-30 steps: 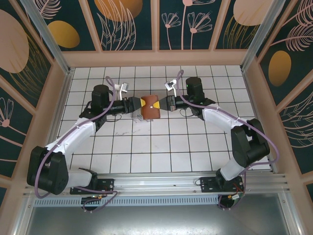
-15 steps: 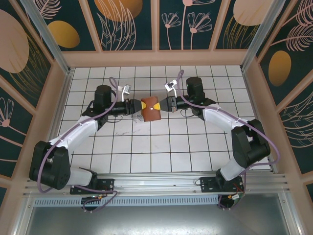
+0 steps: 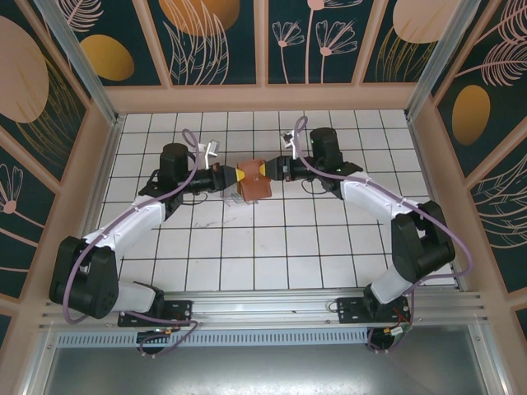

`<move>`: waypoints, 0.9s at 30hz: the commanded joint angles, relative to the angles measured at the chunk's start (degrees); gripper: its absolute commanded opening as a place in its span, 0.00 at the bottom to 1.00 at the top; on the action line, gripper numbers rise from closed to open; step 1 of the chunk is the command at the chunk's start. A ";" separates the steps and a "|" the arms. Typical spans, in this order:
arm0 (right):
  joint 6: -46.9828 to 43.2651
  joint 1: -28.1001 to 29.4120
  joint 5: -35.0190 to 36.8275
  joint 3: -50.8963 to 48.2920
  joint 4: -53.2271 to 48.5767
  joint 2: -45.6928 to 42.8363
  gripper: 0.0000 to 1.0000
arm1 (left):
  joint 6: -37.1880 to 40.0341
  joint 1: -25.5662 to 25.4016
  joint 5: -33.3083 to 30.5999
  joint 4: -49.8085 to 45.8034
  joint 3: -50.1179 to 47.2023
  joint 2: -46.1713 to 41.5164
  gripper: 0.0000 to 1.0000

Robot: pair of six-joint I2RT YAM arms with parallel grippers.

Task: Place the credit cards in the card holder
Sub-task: Pass the card holder, then open the button on the card holder.

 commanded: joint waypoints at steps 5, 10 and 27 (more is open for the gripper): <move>-4.22 10.62 31.04 9.73 -17.41 0.06 0.46 | 0.16 -0.16 -11.99 -6.02 0.60 -0.07 0.00; -2.11 13.03 31.95 12.80 -20.25 2.19 0.44 | 0.65 -0.19 -11.87 -9.25 2.57 2.09 0.00; -0.01 16.38 33.45 14.77 -25.30 8.55 0.46 | -3.87 -0.22 -7.38 -3.43 2.64 4.32 0.00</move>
